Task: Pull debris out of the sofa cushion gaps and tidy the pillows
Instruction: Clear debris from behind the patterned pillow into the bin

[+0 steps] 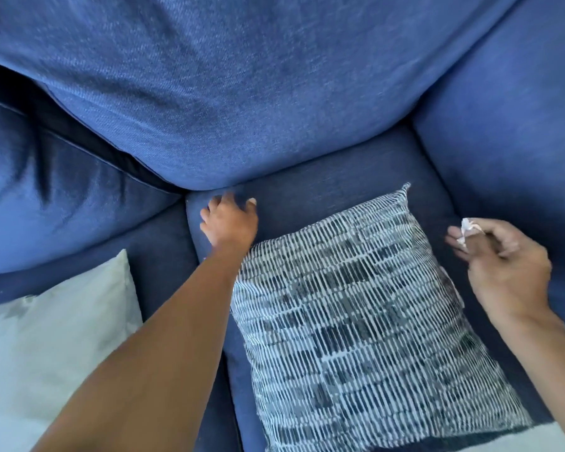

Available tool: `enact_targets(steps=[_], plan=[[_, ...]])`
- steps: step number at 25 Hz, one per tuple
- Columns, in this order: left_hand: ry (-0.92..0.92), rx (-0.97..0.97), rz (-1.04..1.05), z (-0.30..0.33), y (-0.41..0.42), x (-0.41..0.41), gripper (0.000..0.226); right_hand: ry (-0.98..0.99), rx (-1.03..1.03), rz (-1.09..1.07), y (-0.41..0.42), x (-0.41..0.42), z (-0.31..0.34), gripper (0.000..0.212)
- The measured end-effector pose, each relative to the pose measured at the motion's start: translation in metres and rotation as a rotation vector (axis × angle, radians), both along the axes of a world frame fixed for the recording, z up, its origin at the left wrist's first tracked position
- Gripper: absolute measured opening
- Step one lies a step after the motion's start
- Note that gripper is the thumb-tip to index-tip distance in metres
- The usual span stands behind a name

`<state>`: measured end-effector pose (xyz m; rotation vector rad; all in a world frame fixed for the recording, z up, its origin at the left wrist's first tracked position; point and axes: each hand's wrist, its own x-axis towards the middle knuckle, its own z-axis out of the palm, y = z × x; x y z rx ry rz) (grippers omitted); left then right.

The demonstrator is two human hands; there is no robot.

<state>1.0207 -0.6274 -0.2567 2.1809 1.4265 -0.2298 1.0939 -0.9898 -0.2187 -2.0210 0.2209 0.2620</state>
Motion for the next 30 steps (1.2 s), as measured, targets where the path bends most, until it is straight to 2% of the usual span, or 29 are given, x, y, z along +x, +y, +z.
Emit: enact_targets(steps=[1,2,3,5,6,7,10,11,13,14,17,19,21,22,23,25,28,30], plan=[[0.116,-0.013,-0.06,-0.006,0.0,0.011,0.053,-0.006,0.012,-0.018,-0.005,-0.005,0.0,0.017],[0.107,-0.091,-0.102,-0.011,-0.002,0.023,0.051,-0.013,0.01,-0.032,-0.01,-0.01,-0.002,0.018],[-0.004,-0.242,-0.127,-0.01,-0.009,0.034,0.04,-0.014,-0.004,-0.036,-0.013,-0.015,-0.006,0.019],[-0.307,-0.596,-0.03,-0.002,-0.038,0.042,0.018,0.006,-0.037,-0.046,-0.018,-0.025,-0.013,0.019],[-0.379,-0.654,0.007,0.0,-0.05,0.04,0.019,0.013,-0.058,-0.057,-0.018,-0.029,-0.014,0.019],[-0.377,-0.601,0.021,0.002,-0.056,0.035,0.021,0.022,-0.077,-0.065,-0.017,-0.033,-0.014,0.019],[-0.145,0.014,0.017,-0.014,-0.033,0.013,0.025,0.024,-0.067,-0.062,-0.01,-0.029,-0.013,0.018],[-0.033,0.108,0.031,-0.023,-0.022,0.007,0.037,0.023,-0.058,-0.059,-0.008,-0.025,-0.015,0.017],[0.188,0.106,0.002,-0.034,-0.007,0.007,0.068,0.025,-0.029,-0.037,0.0,-0.017,-0.016,0.017],[0.24,0.077,-0.048,-0.04,-0.005,0.012,0.075,0.03,-0.014,-0.024,0.004,-0.012,-0.018,0.017],[0.234,0.014,-0.115,-0.052,-0.015,0.047,0.083,0.007,-0.011,0.017,0.014,0.0,-0.019,0.017],[0.051,-0.087,-0.072,-0.043,-0.032,0.083,0.076,-0.005,0.018,0.013,0.015,0.005,-0.022,0.017],[-0.275,-0.423,-0.01,-0.02,-0.067,0.109,0.047,0.014,0.049,-0.003,0.01,0.008,-0.028,0.017],[-0.382,-0.607,0.028,-0.011,-0.091,0.115,0.042,0.025,0.056,-0.012,0.005,0.009,-0.029,0.017],[-0.421,-0.678,0.033,-0.005,-0.111,0.117,0.047,0.041,0.057,-0.03,0.0,0.01,-0.028,0.018],[-0.371,-0.573,0.046,-0.005,-0.135,0.111,0.05,0.076,0.044,-0.067,-0.009,0.013,-0.02,0.024],[-0.255,-0.08,0.197,-0.023,-0.109,0.099,0.028,0.107,0.017,-0.095,-0.011,0.018,-0.006,0.028],[-0.09,0.099,0.247,-0.024,-0.09,0.101,0.035,0.107,0.022,-0.134,-0.021,0.019,-0.004,0.022]])
